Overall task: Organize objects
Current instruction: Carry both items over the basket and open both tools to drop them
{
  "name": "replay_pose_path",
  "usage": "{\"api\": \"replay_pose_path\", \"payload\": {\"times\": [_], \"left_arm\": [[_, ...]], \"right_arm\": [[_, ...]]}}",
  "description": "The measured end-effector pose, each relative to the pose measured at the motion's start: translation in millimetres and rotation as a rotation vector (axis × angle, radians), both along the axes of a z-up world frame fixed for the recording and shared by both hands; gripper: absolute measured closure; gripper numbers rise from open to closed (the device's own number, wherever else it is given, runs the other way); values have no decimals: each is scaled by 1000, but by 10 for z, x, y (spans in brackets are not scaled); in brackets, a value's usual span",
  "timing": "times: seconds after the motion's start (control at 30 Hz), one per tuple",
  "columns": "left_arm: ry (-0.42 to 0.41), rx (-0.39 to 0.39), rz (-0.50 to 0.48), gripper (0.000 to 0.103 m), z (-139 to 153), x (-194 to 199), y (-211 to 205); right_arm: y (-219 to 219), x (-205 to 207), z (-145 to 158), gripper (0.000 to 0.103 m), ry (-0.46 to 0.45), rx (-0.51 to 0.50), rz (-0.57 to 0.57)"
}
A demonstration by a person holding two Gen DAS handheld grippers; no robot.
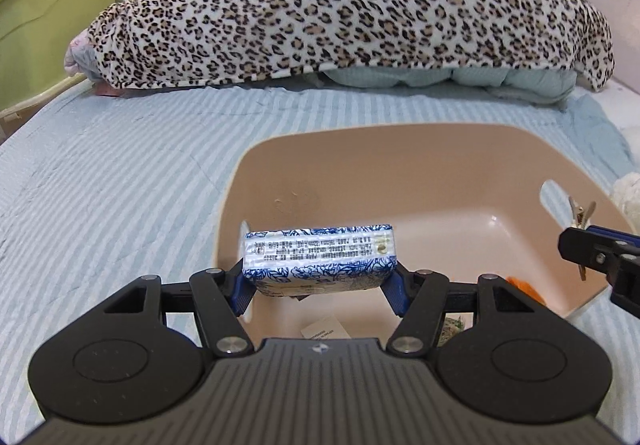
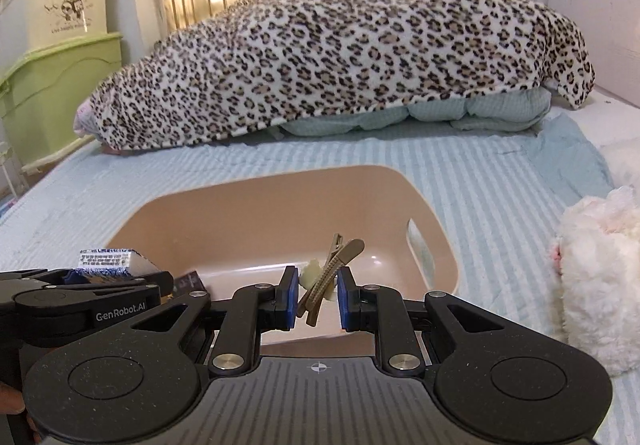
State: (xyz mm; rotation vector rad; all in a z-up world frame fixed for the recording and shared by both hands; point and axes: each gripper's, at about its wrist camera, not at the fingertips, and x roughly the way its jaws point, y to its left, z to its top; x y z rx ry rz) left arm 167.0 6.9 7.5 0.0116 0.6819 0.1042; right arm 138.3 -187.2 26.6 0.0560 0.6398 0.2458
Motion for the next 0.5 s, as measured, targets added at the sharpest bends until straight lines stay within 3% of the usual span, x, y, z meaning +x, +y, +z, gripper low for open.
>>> {"api": "replay_pose_path", "payload": {"times": [0.23,0.27,0.3,0.37,0.4,0.5], "left_arm": [[22,-1,-25,38,-61,63,-57],[27,-10,-28,38,-51,59,-52],[32,-19,-27,38,-35,58,-53],[30,-29,-30,37,14,22,-50],[21,-25,-36,32,48,-2,-55],[-9,4,-31,14,161,-103,-83]], "right_arm": [[76,99,-91,83,33,-30,5],[72,90,-76,79,31,-31,7],[65,87,-58,66,29,-30,5],[33,46,0,57,25,-16,12],[17,21,34,50,17,-10,14],[-24,-78,137,40,-18,-19,24]]}}
